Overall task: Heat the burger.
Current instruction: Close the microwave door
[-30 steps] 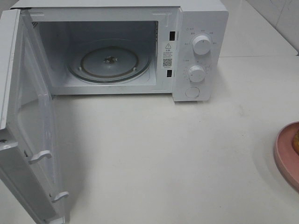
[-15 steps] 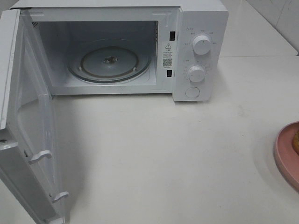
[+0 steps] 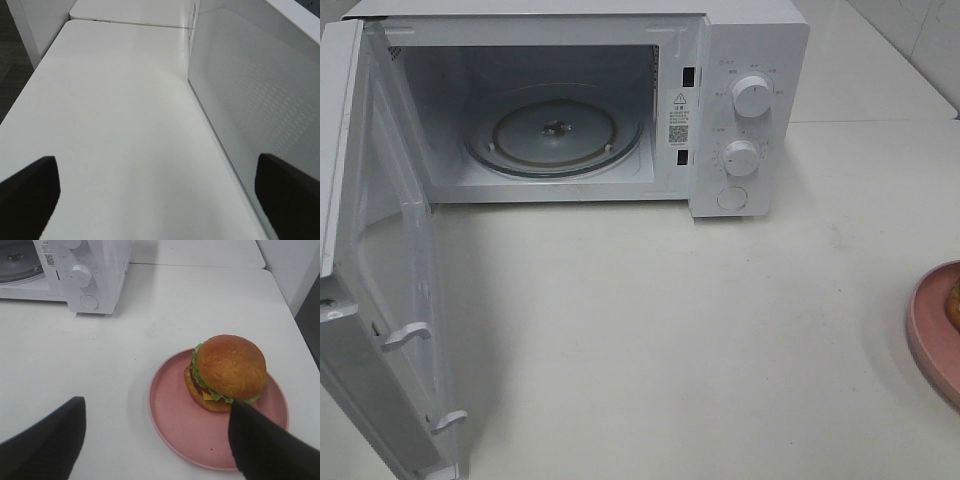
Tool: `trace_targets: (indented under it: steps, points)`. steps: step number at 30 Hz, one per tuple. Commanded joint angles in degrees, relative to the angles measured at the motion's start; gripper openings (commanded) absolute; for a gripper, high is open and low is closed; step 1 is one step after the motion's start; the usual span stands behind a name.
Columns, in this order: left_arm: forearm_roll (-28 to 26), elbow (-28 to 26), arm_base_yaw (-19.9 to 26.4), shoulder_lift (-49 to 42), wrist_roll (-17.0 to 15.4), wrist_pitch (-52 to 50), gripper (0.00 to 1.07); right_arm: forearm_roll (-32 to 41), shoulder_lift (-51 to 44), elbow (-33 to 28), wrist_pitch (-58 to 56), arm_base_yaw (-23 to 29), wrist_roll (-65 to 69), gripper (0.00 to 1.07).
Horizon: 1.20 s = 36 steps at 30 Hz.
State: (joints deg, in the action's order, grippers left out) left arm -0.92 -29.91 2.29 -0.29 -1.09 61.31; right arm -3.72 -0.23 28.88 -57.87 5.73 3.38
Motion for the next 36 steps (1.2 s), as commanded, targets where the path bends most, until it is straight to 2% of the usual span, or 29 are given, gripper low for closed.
trace_targets:
  steps: [1, 24, 32, 34, 35, 36]
  points:
    - [0.0, 0.23, -0.06, -1.03, 0.11, -0.06, 0.98, 0.11, -1.55, -0.17, 0.8, -0.4, -0.46, 0.76]
    - [-0.11, 0.23, -0.06, -1.03, 0.17, -0.11, 0.98, 0.11, -1.55, -0.17, 0.8, -0.4, -0.46, 0.76]
    - [-0.23, -1.43, -0.06, 1.26, 0.11, -3.72, 0.96, 0.11, -1.55, -0.17, 0.8, -0.4, -0.46, 0.76]
    - [0.11, -1.43, -0.06, 3.84, 0.11, -6.19, 0.85, 0.11, -1.55, -0.17, 0.8, -0.4, -0.46, 0.76]
    - [0.11, -1.43, -0.06, 3.84, 0.11, -6.19, 0.85, 0.11, -1.55, -0.17, 0.8, -0.4, -0.46, 0.76]
    - [0.17, -1.43, -0.06, 5.67, 0.11, -8.14, 0.72, 0.11, -1.55, -0.17, 0.8, -0.4, -0.46, 0.76]
